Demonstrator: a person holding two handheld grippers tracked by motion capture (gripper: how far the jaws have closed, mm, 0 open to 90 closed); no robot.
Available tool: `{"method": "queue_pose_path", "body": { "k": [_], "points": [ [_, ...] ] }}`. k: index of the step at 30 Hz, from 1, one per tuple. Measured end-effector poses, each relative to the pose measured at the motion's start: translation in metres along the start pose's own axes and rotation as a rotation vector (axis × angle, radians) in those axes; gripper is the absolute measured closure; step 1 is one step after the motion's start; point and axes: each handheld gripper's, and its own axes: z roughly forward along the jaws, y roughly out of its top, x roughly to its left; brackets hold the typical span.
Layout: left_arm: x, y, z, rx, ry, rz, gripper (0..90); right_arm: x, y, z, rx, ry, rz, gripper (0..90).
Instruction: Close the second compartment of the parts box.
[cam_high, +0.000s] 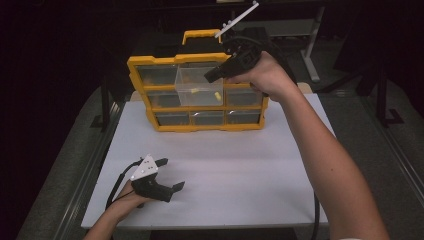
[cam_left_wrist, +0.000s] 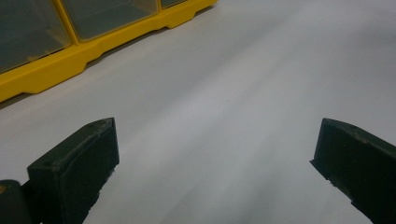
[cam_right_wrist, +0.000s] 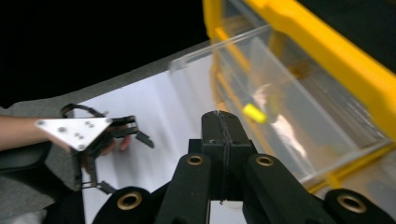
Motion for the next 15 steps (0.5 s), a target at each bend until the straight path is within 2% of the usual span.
{"method": "queue_pose_path", "body": {
  "k": [8,15],
  "points": [
    [0.0,0.001,0.002,0.001,-0.004,0.002,0.0,0.011,-0.005,0.009,0.014,0.031,-0.029,88.8],
    [0.001,0.001,0.001,0.001,0.001,-0.002,0.0,0.01,-0.008,0.022,0.047,0.007,-0.054,88.9]
  ]
}}
